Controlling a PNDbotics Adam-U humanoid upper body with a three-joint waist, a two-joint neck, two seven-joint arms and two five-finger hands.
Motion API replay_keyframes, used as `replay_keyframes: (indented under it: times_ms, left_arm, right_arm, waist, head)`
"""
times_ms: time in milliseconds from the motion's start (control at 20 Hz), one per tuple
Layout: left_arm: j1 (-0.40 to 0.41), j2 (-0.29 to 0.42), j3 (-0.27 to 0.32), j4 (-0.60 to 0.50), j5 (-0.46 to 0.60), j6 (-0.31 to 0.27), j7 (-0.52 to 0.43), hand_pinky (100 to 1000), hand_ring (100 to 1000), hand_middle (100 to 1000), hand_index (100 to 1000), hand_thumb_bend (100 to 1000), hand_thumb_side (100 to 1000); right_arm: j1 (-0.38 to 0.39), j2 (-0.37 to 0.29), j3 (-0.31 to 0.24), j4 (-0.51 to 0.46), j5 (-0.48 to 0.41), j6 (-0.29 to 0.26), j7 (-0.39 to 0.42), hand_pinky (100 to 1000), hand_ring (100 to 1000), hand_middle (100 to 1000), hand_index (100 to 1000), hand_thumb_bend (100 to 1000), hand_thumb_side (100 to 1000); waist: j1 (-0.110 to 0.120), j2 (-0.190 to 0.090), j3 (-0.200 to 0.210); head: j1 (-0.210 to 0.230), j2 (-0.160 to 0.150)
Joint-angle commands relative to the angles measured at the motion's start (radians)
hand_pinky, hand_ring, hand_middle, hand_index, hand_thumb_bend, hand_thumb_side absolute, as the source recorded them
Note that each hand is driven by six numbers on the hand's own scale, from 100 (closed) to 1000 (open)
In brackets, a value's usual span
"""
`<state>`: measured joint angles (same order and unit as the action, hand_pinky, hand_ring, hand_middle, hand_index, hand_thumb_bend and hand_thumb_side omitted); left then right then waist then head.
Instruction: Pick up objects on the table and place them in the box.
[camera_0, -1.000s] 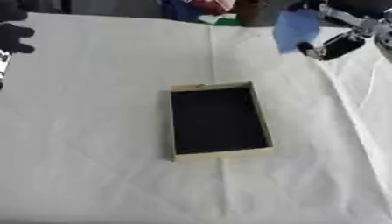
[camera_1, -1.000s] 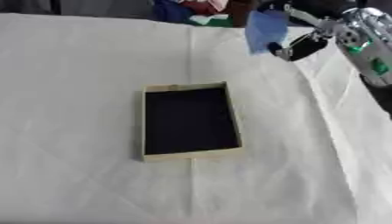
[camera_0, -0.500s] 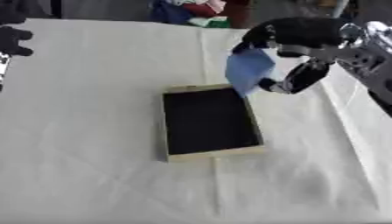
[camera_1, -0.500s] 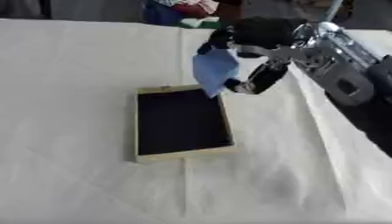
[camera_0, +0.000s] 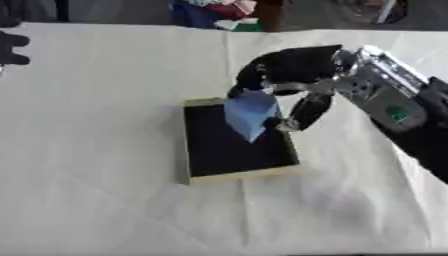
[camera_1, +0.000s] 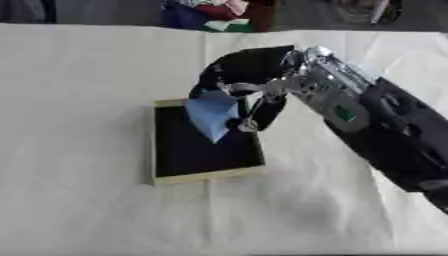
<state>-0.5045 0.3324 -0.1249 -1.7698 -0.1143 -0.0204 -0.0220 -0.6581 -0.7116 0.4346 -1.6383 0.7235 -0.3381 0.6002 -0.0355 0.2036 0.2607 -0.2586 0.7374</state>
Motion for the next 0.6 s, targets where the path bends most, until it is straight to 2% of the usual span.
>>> replay_keyframes:
  times_ms: [50, 200, 250, 300, 350, 400, 450, 550, 600]
  left_arm:
    - [-0.018, 0.009, 0.003, -0.010, 0.000, 0.000, -0.003, 697, 763, 780, 888, 341, 792]
    - [-0.018, 0.008, 0.003, -0.010, 0.000, -0.001, -0.003, 697, 763, 780, 888, 341, 792]
    - [-0.018, 0.008, 0.003, -0.010, 0.000, -0.001, -0.004, 697, 764, 781, 888, 340, 793]
    - [-0.017, 0.008, 0.002, -0.010, 0.000, -0.001, -0.005, 697, 764, 780, 888, 340, 793]
    - [-0.016, 0.008, 0.003, -0.010, -0.001, -0.001, -0.005, 697, 769, 780, 888, 341, 793]
    - [-0.015, 0.009, 0.003, -0.009, -0.001, -0.001, -0.005, 697, 769, 780, 888, 340, 793]
    - [-0.014, 0.009, 0.004, -0.009, -0.001, -0.001, -0.005, 697, 772, 780, 888, 340, 793]
    - [-0.012, 0.010, 0.004, -0.009, -0.001, -0.001, -0.004, 697, 774, 780, 888, 340, 793]
    - [-0.012, 0.010, 0.004, -0.009, -0.001, -0.001, -0.004, 697, 775, 780, 888, 340, 793]
  right_arm:
    - [-0.022, 0.008, 0.000, 0.053, 0.043, -0.021, -0.030, 938, 931, 577, 910, 111, 100]
    - [-0.024, 0.026, 0.011, 0.081, 0.073, -0.042, -0.045, 939, 932, 582, 912, 115, 100]
    - [-0.026, 0.029, 0.013, 0.086, 0.082, -0.048, -0.049, 963, 956, 736, 976, 202, 218]
    - [-0.027, 0.031, 0.014, 0.085, 0.099, -0.053, -0.052, 965, 959, 750, 983, 219, 241]
    - [-0.028, 0.032, 0.012, 0.084, 0.114, -0.056, -0.059, 970, 963, 790, 995, 280, 349]
    - [-0.028, 0.031, 0.009, 0.081, 0.126, -0.057, -0.069, 971, 963, 793, 996, 288, 361]
    - [-0.028, 0.030, 0.006, 0.079, 0.135, -0.057, -0.081, 975, 967, 835, 1000, 326, 416]
    - [-0.026, 0.022, -0.003, 0.067, 0.153, -0.053, -0.115, 982, 974, 879, 1000, 363, 465]
    - [-0.025, 0.017, -0.007, 0.060, 0.158, -0.050, -0.131, 983, 975, 883, 1000, 366, 467]
  waist:
    - [0.004, -0.015, 0.001]
    - [0.003, -0.016, -0.003]
    - [0.002, -0.016, -0.005]
    - [0.002, -0.017, -0.007]
    - [0.001, -0.017, -0.008]
    - [0.001, -0.018, -0.010]
    - [0.001, -0.019, -0.011]
    - [0.000, -0.022, -0.014]
    - [-0.001, -0.023, -0.016]
  head:
    - [-0.004, -0.008]
    - [-0.003, -0.008]
    - [-0.003, -0.008]
    - [-0.002, -0.007]
    - [-0.001, -0.007]
    - [0.000, -0.007]
    - [0.001, -0.006]
    - [0.004, -0.005]
    - [0.005, -0.004]
